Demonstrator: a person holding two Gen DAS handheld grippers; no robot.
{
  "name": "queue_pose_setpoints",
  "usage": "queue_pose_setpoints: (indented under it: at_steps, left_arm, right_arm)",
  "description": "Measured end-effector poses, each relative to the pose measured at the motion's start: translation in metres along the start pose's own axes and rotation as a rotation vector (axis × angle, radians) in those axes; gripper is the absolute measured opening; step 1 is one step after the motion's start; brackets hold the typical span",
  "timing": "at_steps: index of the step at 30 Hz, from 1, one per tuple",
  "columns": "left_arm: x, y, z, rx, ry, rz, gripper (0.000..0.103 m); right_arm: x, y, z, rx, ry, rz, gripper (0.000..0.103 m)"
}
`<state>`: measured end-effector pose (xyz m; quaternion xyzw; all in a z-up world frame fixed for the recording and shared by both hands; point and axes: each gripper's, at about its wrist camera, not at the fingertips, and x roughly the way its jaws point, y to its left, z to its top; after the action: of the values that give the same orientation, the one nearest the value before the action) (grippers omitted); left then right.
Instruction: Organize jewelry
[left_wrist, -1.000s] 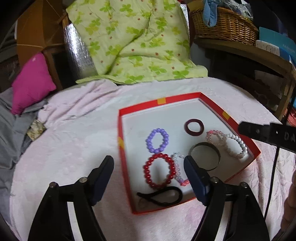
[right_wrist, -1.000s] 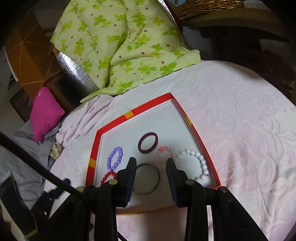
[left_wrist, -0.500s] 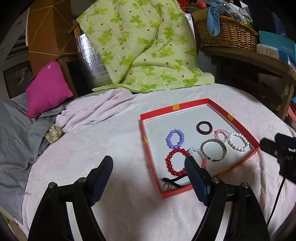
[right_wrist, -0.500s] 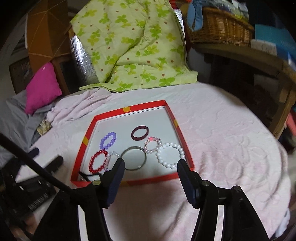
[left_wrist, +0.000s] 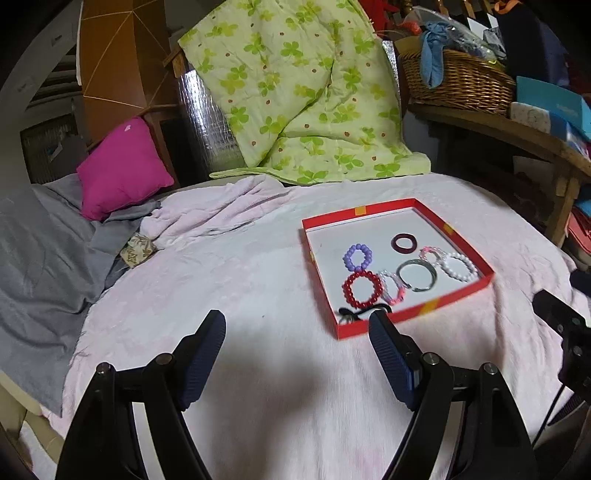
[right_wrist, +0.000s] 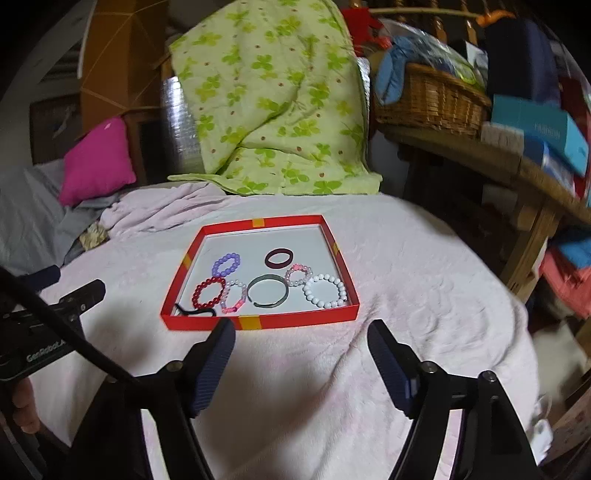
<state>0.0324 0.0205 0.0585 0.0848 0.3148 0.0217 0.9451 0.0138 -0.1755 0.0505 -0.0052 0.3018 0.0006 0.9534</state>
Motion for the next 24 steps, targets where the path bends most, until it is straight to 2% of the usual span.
queue_pose_setpoints:
  at_steps: [3,5,9,18,24]
  left_arm:
    - [-0.033,0.008,0.0,-0.004,-0.042,0.0,0.08]
    - [-0.05,0.011,0.002,-0.001,-0.073,0.003,0.083]
    - [-0.091,0.017,0.003,0.003,-0.15,0.045,0.091]
    - [-0.142,0.02,0.004,0.026,-0.192,0.014,0.092]
    - [-0.164,0.028,0.008,-0.02,-0.199,-0.002,0.098]
  right_arm:
    - [-0.021,0.007,0.005,-0.025,-0.018,-0.005,0.085]
    - [-0.036,0.011,0.009,-0.026,-0.029,0.004,0.096]
    - [-0.062,0.014,0.019,-0.012,-0.05,0.03,0.101]
    - [-0.104,0.013,0.028,-0.034,-0.089,0.006,0.102]
    - [-0.125,-0.002,0.03,-0.017,-0.111,-0.033,0.103]
